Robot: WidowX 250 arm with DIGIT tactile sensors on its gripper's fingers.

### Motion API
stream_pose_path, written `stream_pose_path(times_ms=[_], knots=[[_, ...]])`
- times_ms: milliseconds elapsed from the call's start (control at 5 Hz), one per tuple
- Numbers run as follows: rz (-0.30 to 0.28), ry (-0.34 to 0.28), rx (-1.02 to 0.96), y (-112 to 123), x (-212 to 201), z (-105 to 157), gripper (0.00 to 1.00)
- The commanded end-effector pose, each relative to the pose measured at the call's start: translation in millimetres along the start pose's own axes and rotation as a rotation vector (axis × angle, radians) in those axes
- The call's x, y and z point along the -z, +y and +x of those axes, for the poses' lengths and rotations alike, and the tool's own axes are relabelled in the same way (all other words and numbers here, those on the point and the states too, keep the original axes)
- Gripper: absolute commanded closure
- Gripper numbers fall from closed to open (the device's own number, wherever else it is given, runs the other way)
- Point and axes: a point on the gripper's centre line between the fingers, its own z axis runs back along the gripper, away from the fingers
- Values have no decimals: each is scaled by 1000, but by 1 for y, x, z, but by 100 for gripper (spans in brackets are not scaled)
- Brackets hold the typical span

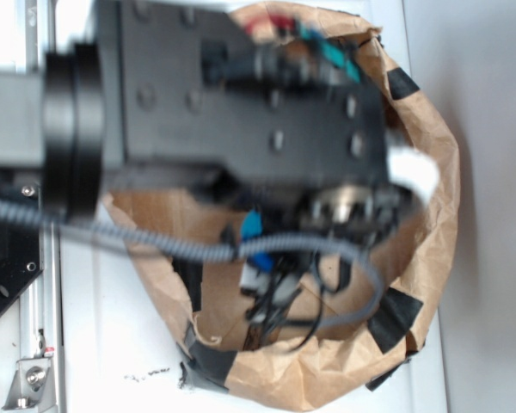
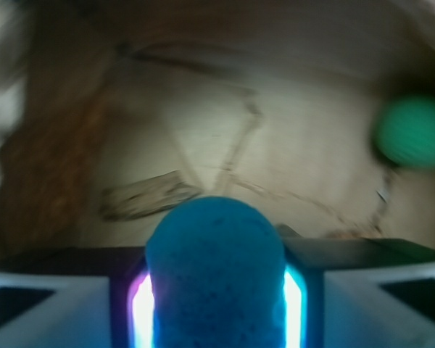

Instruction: Grab the blue ball.

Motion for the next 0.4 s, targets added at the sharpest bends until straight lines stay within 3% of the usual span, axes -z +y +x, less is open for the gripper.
stream_pose_path(times_ms=[0,200], knots=[[131,-215,-282,-16,-34,30,100],[140,-216,-267,-18,-32,30,100]])
